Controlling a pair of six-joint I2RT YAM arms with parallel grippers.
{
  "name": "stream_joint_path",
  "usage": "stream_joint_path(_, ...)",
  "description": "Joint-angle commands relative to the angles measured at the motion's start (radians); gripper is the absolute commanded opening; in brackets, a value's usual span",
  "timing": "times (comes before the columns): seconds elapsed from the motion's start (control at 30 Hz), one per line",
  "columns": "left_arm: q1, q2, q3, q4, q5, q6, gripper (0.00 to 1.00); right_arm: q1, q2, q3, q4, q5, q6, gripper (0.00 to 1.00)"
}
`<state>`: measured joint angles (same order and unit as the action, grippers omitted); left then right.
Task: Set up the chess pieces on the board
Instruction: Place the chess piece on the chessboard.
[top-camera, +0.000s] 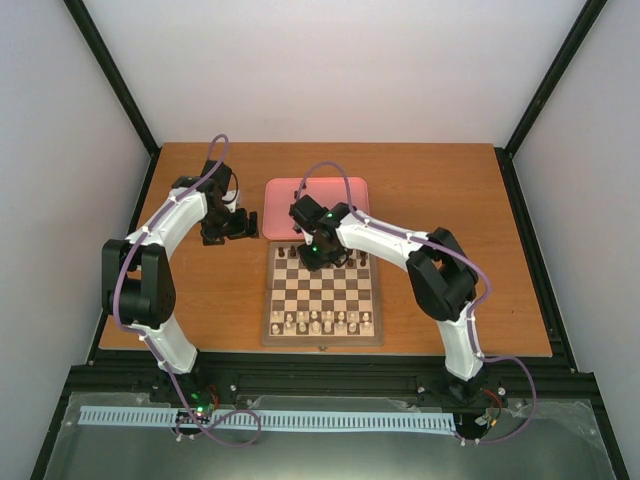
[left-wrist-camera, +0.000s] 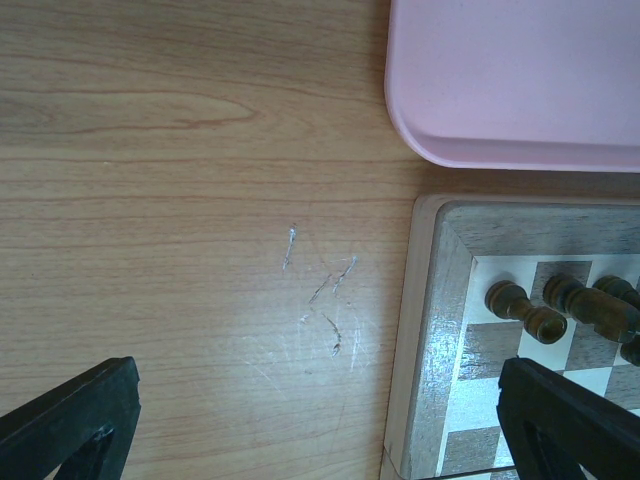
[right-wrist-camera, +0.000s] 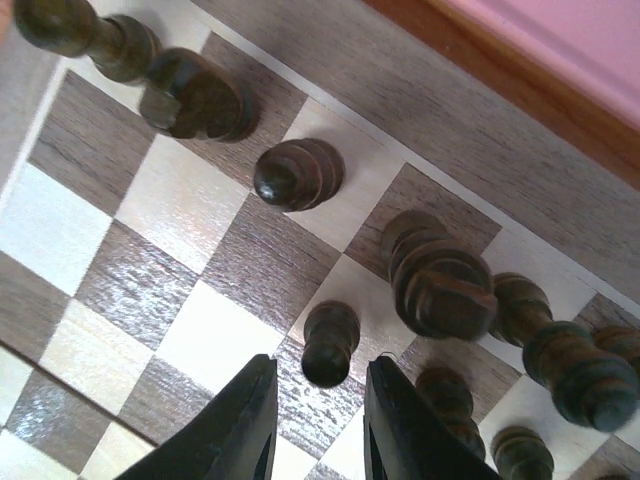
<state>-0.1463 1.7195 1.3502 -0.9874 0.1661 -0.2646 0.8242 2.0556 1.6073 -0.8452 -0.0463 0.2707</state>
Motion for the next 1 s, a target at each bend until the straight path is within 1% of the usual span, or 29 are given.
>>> stream_joint_path(0.0,-0.003,0.006,0.023,0.011,0.010,0.011,1.00,-0.005,-0.082,0.033,-0.019,0.000,0.009,0.26)
stream_joint_path(0.2,-0.002,-0.003,0.017,0.011,0.009,0.011,1.00,-0.005,-0.094,0.032,-0.037,0.016,0.013,0.26)
stream_joint_path(0.23,-0.002,-0.005,0.016,0.011,0.009,0.011,1.00,-0.004,-0.093,0.031,-0.040,0.015,0.012,0.27)
stream_joint_path(0.3,-0.002,-0.008,0.012,0.011,0.008,0.011,1.00,-0.004,-0.093,0.028,-0.040,0.007,0.009,0.31)
stream_joint_path(0.43,-0.004,-0.028,0.003,0.014,0.018,0.013,1.00,0.003,-0.108,0.029,-0.036,0.011,0.008,0.33)
stream_joint_path(0.47,-0.004,-0.035,-0.002,0.015,0.019,0.012,1.00,0.003,-0.116,0.028,-0.034,0.016,0.009,0.36)
stream_joint_path(0.5,-0.004,-0.039,-0.008,0.016,0.015,0.011,1.00,0.003,-0.122,0.028,-0.033,0.020,0.007,0.43)
stream_joint_path(0.53,-0.004,-0.041,-0.013,0.016,0.009,0.010,1.00,0.003,-0.126,0.030,-0.036,0.025,0.004,0.45)
stream_joint_path(0.73,-0.004,-0.037,-0.013,0.015,0.011,0.009,1.00,0.017,-0.111,0.026,-0.054,0.048,-0.001,0.46)
stream_joint_path(0.97,-0.005,-0.030,-0.009,0.010,0.006,0.010,1.00,0.063,-0.075,0.067,-0.090,0.187,0.020,0.46)
